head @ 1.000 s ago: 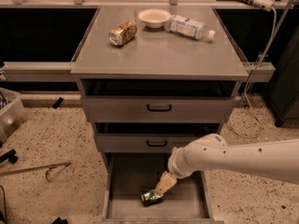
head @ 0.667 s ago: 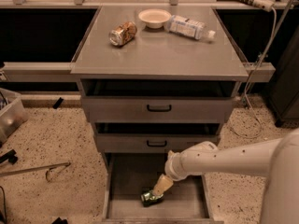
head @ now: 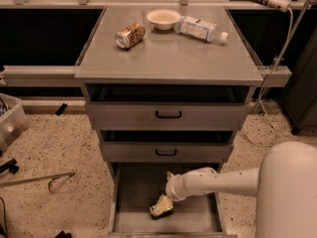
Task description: Pick green can from bottom drawer and place on counter
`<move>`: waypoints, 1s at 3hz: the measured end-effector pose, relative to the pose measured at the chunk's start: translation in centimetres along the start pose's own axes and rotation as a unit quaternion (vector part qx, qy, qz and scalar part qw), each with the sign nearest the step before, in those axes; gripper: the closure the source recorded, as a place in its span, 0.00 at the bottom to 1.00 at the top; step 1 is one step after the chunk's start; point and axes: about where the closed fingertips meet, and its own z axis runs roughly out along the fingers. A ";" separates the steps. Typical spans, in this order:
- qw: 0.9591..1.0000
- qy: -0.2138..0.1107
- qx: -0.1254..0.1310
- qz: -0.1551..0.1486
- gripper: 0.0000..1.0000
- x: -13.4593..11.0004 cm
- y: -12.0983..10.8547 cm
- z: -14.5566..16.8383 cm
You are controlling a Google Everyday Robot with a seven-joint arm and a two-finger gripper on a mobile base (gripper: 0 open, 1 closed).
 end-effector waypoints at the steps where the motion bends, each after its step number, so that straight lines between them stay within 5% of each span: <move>1: 1.000 0.006 -0.017 0.000 0.00 1.2 0.9 1.6; 3: 1.000 -0.006 -0.014 -0.002 0.00 2.6 0.4 4.0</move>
Offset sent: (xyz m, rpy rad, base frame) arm -0.0086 0.0033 -0.0223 -0.0010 0.0333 0.0224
